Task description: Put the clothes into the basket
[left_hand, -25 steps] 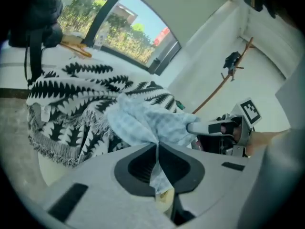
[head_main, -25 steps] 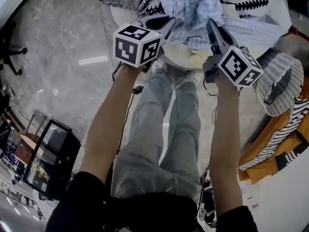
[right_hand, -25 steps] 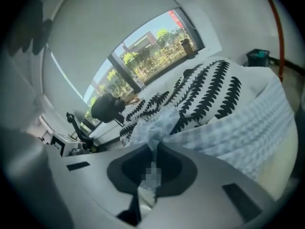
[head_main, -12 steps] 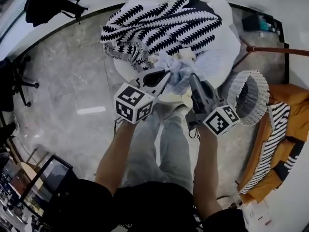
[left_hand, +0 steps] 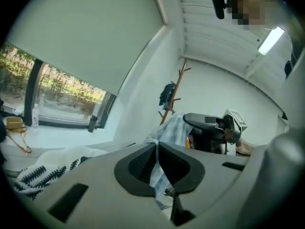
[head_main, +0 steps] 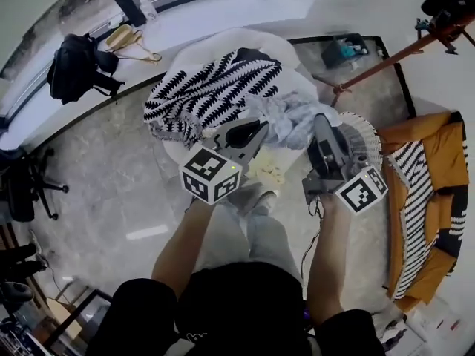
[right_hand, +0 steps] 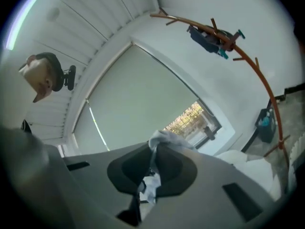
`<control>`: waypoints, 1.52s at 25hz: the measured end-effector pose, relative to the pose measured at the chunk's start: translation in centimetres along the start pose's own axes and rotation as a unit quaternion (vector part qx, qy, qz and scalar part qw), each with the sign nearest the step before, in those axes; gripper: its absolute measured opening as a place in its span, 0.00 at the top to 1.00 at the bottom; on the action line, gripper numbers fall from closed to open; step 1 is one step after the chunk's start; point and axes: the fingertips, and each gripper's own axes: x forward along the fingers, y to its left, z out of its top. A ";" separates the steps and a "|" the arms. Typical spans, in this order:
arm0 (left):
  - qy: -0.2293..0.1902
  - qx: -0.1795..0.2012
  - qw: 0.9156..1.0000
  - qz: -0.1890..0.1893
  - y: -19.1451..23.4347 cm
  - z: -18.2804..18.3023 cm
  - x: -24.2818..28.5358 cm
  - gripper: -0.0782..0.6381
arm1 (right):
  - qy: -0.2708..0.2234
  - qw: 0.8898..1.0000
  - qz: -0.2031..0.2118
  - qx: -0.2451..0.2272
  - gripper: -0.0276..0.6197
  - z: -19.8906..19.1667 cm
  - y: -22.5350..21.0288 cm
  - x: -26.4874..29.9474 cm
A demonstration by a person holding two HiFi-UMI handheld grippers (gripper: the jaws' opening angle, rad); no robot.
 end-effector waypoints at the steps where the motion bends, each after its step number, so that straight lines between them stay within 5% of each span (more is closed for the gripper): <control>1: -0.004 0.009 1.000 -0.013 -1.4 1.0 1.2 0.86 | -0.015 1.000 -0.007 -0.013 0.92 2.0 0.0 -1.1; 11: -0.003 0.067 0.990 -0.127 -15.2 8.6 16.3 0.86 | -0.115 0.983 -0.099 -0.107 0.92 19.5 -4.9 -13.5; 23: 0.014 0.094 0.958 -0.270 -33.7 7.9 31.6 0.86 | -0.203 0.937 -0.225 -0.171 0.92 32.9 -11.5 -31.9; 28: 0.100 0.093 0.955 -0.264 -35.4 -0.8 37.2 0.86 | -0.178 0.933 -0.291 -0.113 0.92 28.5 -20.0 -37.3; 38: 0.268 0.049 0.943 -0.190 -28.6 -23.2 43.1 0.86 | -0.098 0.915 -0.391 0.034 0.92 10.2 -37.7 -41.7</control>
